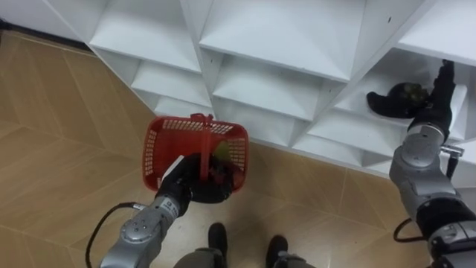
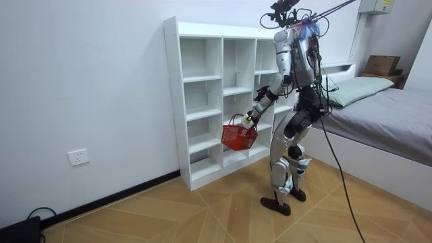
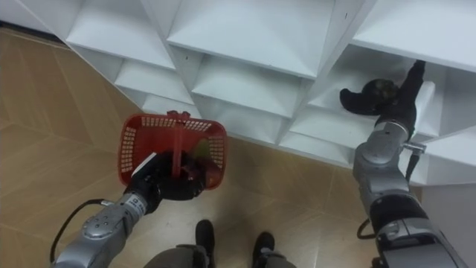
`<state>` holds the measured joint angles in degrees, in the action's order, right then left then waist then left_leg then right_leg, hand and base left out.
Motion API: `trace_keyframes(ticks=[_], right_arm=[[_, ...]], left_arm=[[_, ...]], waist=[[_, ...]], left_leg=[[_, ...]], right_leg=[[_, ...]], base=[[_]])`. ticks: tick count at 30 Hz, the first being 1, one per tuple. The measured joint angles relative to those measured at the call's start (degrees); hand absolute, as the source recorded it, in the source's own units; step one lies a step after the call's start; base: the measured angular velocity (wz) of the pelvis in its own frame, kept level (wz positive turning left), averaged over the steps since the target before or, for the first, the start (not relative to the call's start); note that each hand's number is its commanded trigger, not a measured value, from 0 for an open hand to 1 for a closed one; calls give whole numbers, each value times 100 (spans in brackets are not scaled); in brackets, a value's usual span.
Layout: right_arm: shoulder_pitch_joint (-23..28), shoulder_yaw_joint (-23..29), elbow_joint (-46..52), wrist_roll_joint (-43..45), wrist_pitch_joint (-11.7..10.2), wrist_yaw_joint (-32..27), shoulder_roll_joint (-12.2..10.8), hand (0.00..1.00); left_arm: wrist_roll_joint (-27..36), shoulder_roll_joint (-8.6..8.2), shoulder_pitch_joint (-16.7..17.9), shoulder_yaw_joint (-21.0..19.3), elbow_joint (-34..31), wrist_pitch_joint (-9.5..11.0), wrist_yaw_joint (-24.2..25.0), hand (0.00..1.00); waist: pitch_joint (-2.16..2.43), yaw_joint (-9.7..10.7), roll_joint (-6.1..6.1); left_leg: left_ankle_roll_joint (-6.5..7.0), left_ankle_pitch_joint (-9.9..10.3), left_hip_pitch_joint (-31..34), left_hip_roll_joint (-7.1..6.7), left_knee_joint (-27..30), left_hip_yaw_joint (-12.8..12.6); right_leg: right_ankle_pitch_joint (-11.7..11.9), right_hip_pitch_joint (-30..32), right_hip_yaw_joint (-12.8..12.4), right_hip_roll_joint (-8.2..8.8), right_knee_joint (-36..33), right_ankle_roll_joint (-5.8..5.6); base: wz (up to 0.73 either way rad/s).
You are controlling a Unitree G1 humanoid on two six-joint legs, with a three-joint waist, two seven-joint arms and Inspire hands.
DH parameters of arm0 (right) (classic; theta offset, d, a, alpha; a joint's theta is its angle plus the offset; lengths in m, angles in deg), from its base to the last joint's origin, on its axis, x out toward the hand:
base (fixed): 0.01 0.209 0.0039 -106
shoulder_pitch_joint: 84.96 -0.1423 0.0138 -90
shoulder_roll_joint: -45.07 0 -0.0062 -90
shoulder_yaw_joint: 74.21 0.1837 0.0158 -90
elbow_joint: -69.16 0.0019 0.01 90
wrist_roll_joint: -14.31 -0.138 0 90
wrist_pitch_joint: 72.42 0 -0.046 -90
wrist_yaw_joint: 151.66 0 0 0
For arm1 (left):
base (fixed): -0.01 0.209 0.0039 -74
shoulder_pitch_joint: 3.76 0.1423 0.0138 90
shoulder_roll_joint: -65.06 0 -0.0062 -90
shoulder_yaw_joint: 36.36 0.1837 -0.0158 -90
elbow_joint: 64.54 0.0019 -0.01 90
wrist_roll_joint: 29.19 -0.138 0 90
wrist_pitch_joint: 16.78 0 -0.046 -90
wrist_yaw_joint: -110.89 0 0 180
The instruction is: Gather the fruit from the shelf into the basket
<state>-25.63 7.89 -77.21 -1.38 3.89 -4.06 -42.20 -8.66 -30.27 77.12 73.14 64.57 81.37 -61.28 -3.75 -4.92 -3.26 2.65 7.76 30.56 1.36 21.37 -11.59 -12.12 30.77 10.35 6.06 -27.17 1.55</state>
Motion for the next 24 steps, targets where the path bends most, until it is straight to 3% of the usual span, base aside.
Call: trace_keyframes(ticks=[11,12,14,15,16,17,24], right_arm=[[-25,-135,-119,24,11,11,39,0],[-25,-199,-125,23,11,11,62,7],[-25,-217,-133,29,12,17,75,44],[-25,-217,-133,37,12,14,78,73],[-25,-213,-143,88,12,11,88,80],[-25,-213,-161,110,12,11,101,100],[-48,-202,-321,178,13,-13,406,100]], left_arm=[[17,0,-8,129,1,-154,1,100],[17,1,-8,133,1,-170,1,100],[17,-3,-11,135,-1,-181,1,100],[17,-8,-19,135,-2,-183,1,100],[17,-14,-24,132,-4,-185,1,100],[17,-19,-26,125,-9,-185,1,100],[71,-23,-118,110,-29,-185,1,100]], waist=[[-6,-7,-12],[-5,-7,-11],[-5,-6,-11],[-5,-6,-10],[-3,-1,-8],[-2,0,-6],[10,0,11]], left_leg=[[1,-1,2,0,28,0],[1,-1,2,1,28,0],[1,-1,9,1,29,1],[1,-1,19,1,32,2],[1,-1,26,2,37,6],[1,-1,29,4,38,10],[4,-5,78,27,38,46]], right_leg=[[-22,16,-3,7,-43,8],[-22,16,-2,6,-44,8],[-22,22,-1,6,-43,8],[-22,30,0,6,-42,8],[-22,29,15,10,-18,8],[-22,22,27,9,-3,9],[9,6,95,-15,52,24]], base=[[0],[0],[0],[0],[0],[3],[2]])
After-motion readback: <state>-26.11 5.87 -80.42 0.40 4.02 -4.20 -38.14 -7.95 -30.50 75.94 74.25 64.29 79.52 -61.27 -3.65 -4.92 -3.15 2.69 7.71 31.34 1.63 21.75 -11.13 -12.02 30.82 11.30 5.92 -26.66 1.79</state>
